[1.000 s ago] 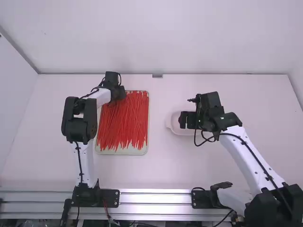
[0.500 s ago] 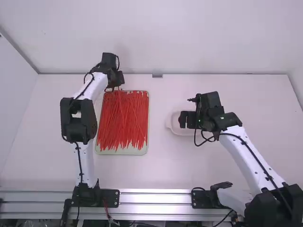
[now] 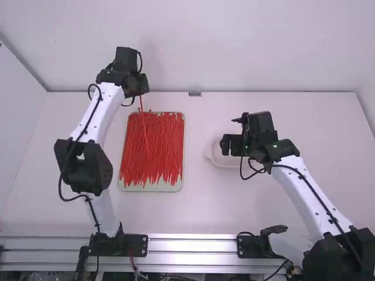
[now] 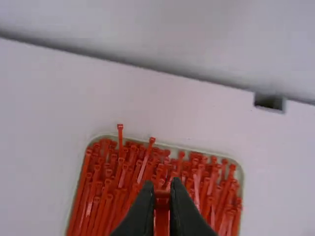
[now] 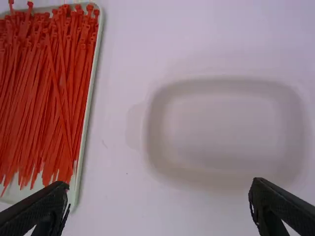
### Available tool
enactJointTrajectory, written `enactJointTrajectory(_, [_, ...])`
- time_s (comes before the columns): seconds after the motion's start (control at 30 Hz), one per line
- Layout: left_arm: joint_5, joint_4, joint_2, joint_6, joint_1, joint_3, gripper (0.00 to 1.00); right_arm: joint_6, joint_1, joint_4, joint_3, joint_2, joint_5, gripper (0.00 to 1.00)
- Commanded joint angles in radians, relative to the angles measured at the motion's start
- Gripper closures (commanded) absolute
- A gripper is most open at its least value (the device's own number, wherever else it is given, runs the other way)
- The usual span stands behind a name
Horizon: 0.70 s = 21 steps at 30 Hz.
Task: Fasten the cable tie
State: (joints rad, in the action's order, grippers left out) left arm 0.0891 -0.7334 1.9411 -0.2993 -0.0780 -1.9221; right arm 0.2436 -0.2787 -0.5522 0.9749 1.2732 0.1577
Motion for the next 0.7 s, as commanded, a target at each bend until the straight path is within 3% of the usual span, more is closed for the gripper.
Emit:
enactJointTrajectory(0.0, [0.053,-0.018,-0.089,0.000,-0.028,-0.019,0.98,-0.009,-0.002,0.004,-0.005,-0.013,0.003,0.02])
enactJointTrajectory(0.3, [0.138,-0.077,-0.271,-0.006,-0.080,0.064,0.98,-0.009,-0.003,0.006,-0.005,-0.013,0.003,0.02])
enactJointTrajectory(0.5, [0.140,-0.010,-0.447,-0.020,-0.074,0.272,0.98,-0.009,-0.003,0.007,-0.005,-0.013,0.008,0.02])
enactJointTrajectory(0.67, [0.126,0.122,-0.605,-0.061,-0.074,0.501,0.98,-0.040,-0.002,0.033,-0.005,-0.013,0.113,0.01])
